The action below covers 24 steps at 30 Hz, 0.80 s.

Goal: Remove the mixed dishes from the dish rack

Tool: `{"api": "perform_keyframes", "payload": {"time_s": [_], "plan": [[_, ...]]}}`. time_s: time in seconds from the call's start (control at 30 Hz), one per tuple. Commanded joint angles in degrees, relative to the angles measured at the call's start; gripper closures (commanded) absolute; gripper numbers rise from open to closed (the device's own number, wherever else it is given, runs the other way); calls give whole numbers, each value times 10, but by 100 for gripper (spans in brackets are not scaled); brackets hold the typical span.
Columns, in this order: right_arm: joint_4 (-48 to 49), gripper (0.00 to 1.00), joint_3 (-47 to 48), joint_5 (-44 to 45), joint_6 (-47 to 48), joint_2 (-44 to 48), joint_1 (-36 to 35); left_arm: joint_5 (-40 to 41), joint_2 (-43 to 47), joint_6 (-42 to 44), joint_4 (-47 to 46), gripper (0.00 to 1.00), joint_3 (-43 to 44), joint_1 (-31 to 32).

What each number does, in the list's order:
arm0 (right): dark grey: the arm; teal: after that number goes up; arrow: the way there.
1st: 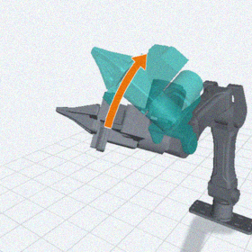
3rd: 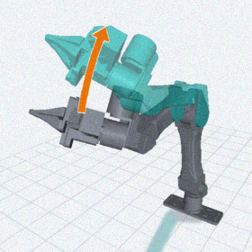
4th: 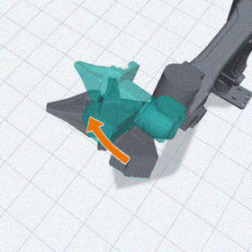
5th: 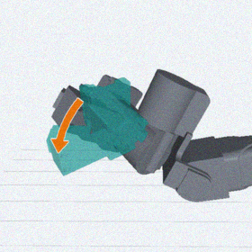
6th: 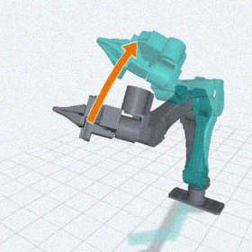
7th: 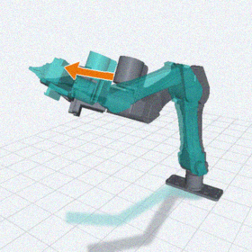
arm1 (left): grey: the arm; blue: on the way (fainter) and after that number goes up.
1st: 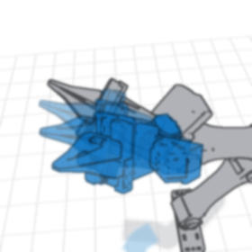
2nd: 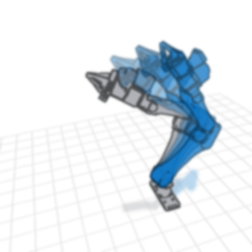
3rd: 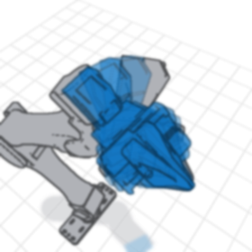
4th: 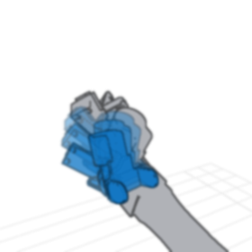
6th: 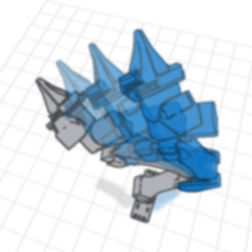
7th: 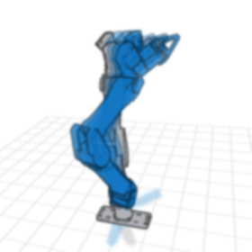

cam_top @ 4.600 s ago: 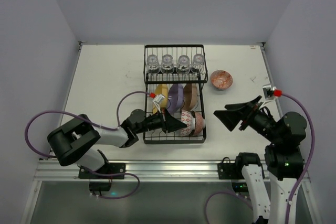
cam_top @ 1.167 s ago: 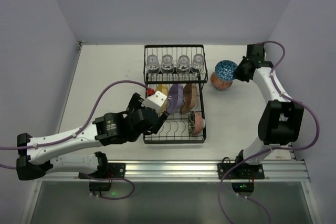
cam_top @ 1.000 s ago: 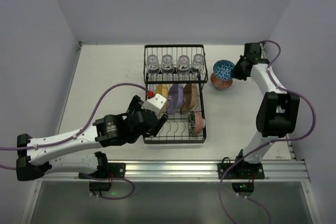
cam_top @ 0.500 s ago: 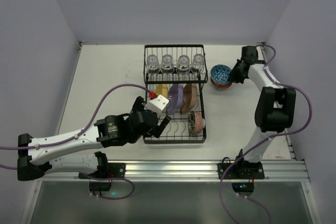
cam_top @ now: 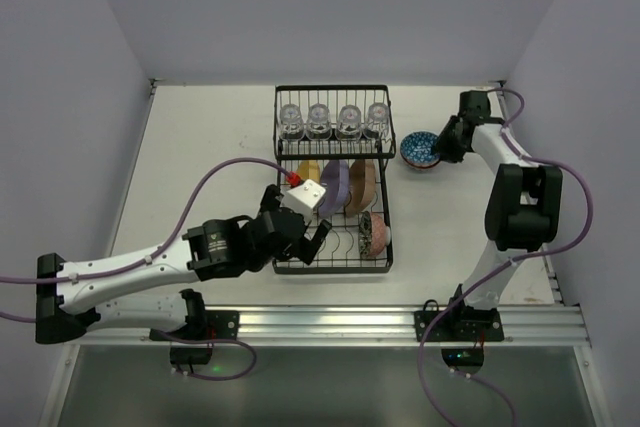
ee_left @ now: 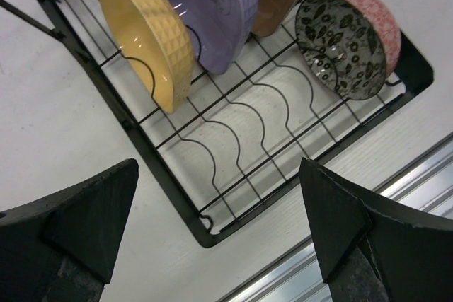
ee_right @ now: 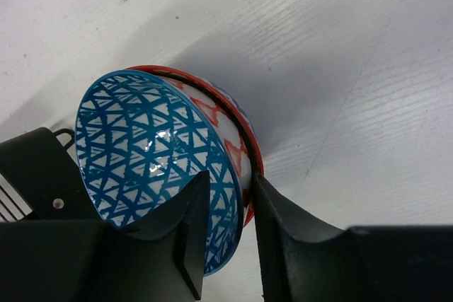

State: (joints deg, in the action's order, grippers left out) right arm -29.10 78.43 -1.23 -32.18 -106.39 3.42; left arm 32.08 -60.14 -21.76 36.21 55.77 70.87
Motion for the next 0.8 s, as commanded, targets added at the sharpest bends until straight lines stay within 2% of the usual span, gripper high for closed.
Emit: {"api": "perform_keyframes", "payload": {"time_s": [0.0,0.13,0.2,0.23,0.27,0.3,0.33,0.43,0.53,0.67,0.77], "plan": [[21,66,-4,-5,-5,43,0,-28,-8,-47,-74,0,0,-2],[20,53,-12,-3,-11,66,-1,-77,-29,-120,-195,0,-39,-3],[19,42,-16,-3,-15,86,1,-100,-53,-149,-273,0,-58,-3],[19,35,-22,-2,-17,93,0,-115,-65,-158,-296,0,-69,-3],[19,21,-27,-1,-19,101,1,-125,-76,-165,-317,0,-72,-3],[19,15,-30,0,-20,111,2,-132,-91,-171,-336,0,-73,-3],[18,1,-40,2,-22,132,4,-137,-119,-187,-351,0,-64,-3],[10,1,-69,-1,-24,179,11,-132,-167,-220,-370,0,-51,-4],[13,1,-121,-15,-23,281,11,-129,-186,-243,-397,0,-55,-6],[20,1,-187,-79,-14,455,11,-136,-195,-257,-440,0,-87,-18],[32,1,-236,-138,-17,537,12,-183,-206,-255,-510,1,-107,-35]]}}
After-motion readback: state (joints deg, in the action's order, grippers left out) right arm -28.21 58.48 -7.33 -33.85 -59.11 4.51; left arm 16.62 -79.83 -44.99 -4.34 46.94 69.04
